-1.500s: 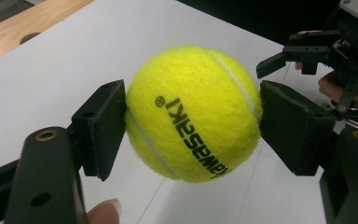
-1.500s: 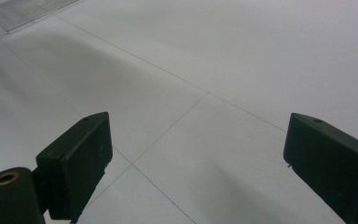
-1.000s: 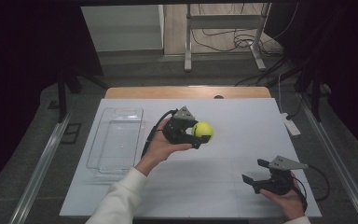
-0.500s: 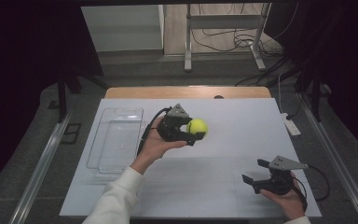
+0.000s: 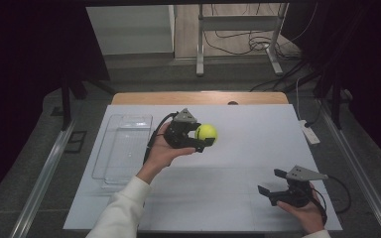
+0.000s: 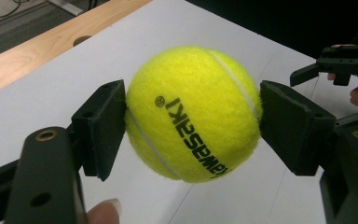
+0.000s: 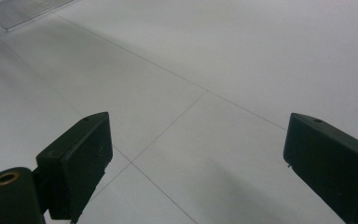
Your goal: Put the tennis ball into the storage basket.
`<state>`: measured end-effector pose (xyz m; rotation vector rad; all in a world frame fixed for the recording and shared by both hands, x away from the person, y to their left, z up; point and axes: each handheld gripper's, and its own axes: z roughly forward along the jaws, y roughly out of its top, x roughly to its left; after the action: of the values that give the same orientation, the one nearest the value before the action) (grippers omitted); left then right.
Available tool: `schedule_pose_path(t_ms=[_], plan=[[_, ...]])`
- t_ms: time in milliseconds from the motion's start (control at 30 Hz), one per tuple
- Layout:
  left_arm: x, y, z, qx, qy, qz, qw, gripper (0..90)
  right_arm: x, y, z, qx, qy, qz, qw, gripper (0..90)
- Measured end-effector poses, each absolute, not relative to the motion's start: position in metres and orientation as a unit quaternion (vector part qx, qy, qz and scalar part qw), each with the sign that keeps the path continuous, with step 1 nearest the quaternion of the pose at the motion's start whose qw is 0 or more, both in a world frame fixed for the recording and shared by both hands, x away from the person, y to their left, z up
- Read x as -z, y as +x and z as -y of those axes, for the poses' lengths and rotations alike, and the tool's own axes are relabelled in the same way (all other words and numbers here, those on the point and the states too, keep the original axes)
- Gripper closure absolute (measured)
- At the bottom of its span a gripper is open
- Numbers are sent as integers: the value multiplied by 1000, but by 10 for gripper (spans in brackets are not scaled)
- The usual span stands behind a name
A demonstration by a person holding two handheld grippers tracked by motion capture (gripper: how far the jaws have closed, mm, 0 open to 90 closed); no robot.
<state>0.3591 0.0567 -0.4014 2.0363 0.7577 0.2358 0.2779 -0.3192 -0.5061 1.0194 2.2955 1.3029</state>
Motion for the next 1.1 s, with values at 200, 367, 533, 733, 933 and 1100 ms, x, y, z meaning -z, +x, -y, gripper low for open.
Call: schedule_pose_path(t_ms=[200, 367, 533, 733, 933, 1100], plan=[[401, 362, -64, -99, 823, -318, 459, 269, 506, 278, 319, -455, 356, -801, 155, 83], [400, 364, -68, -102, 821, -324, 460, 269, 506, 278, 319, -455, 357, -801, 155, 83], [399, 365, -72, -104, 819, -327, 460, 269, 506, 278, 319, -455, 357, -801, 155, 83], [397, 365, -77, -111, 815, -331, 463, 269, 506, 278, 319, -454, 357, -801, 155, 83], [395, 366, -84, -115, 811, -337, 464, 269, 506, 278, 319, -454, 357, -802, 154, 83], [395, 366, -88, -118, 808, -342, 466, 269, 506, 278, 319, -454, 357, -802, 154, 83]])
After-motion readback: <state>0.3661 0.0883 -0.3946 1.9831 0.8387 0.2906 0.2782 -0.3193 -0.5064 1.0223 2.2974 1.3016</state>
